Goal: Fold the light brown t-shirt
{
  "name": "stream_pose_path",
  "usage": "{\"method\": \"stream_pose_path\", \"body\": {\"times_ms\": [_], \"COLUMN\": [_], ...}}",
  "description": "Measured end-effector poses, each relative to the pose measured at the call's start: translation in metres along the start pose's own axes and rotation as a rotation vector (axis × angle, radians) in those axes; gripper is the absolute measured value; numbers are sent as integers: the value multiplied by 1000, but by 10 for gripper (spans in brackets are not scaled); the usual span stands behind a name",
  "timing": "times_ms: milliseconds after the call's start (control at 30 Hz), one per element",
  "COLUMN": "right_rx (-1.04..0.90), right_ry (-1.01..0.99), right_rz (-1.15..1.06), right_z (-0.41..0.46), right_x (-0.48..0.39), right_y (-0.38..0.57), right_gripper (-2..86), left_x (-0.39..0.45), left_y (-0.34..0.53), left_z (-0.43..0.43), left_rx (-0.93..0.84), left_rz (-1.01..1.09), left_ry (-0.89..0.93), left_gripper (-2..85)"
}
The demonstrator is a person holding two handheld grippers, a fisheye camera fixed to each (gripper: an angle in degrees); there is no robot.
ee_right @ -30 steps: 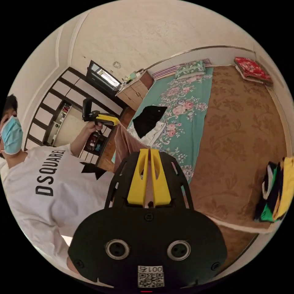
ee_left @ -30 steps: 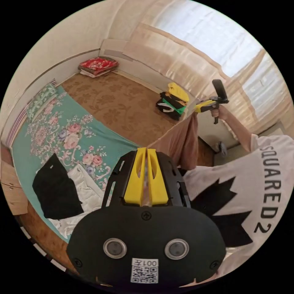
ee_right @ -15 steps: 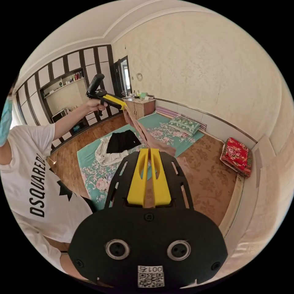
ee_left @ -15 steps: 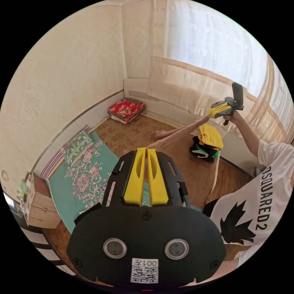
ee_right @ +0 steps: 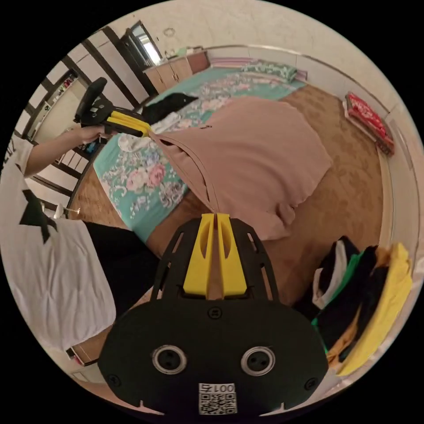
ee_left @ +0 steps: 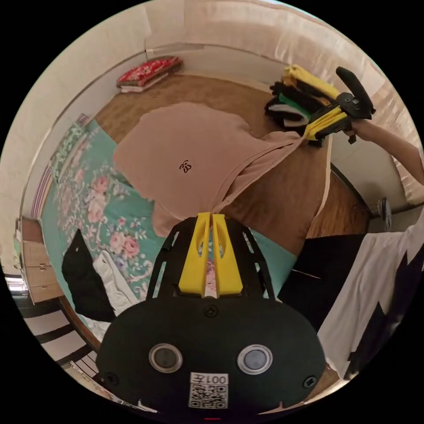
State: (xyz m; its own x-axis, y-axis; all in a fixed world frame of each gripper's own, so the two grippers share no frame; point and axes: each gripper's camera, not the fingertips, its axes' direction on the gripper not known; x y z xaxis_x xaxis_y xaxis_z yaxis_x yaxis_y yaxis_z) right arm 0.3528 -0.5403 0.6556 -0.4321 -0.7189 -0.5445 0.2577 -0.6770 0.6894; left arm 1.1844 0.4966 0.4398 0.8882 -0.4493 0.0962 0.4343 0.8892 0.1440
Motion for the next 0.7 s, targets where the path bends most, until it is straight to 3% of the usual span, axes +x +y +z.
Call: {"method": "stream_pose_path", "body": {"times_ms": [133, 233, 467, 700], "right_rx": [-192, -228, -154, -223], "right_ry": [15, 10, 11, -78], "right_rz": [-4, 13, 211, 321], "right_z": [108, 145, 162, 209], "right_x": [-53, -88, -129, -161], "right_y": [38, 62, 93, 122], "right_gripper": [6, 6, 7, 8], "left_x": [23, 31, 9, -32], "left_y": [17, 32, 48, 57], "left_z": [97, 143, 192, 264], "left_rx": [-157, -214, -170, -228], "left_rz": [28, 39, 23, -9], "left_ry": [22, 48, 110, 218], "left_gripper": [-9, -9, -9, -9]}}
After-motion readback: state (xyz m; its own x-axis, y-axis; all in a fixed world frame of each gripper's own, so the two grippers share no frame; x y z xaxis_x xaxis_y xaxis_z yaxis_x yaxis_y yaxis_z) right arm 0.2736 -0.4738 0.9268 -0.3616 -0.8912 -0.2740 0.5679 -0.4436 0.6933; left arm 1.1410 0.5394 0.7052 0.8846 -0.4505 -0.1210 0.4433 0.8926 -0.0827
